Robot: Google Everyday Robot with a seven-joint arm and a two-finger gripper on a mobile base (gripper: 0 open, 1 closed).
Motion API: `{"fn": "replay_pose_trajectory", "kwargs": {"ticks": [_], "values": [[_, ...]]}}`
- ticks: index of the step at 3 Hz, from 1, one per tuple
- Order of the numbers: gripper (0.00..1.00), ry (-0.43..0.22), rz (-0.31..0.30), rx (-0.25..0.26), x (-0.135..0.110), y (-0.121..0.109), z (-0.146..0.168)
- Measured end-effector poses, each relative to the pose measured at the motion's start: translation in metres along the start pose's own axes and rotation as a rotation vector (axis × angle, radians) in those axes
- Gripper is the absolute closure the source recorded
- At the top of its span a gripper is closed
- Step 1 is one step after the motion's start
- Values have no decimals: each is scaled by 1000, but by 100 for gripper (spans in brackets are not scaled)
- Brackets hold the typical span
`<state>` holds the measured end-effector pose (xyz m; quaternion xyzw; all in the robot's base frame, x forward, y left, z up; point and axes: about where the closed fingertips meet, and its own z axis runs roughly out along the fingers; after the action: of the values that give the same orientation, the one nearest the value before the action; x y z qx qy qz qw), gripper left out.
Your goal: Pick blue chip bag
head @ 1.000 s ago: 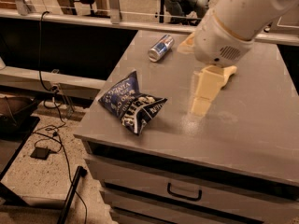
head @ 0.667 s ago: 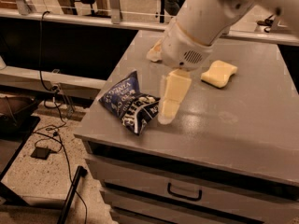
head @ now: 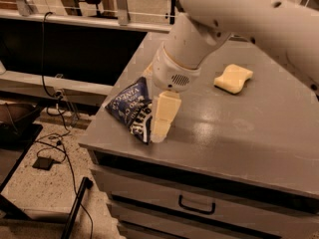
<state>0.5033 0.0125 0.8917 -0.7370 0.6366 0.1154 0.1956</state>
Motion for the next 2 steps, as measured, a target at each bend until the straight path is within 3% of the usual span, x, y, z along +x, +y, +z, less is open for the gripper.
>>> {"fn": "replay_pose_trajectory", "kwargs": {"ticks": [1, 2], "values": [[23, 31, 29, 21, 13, -2, 28], [46, 36, 49, 24, 19, -3, 38]]}}
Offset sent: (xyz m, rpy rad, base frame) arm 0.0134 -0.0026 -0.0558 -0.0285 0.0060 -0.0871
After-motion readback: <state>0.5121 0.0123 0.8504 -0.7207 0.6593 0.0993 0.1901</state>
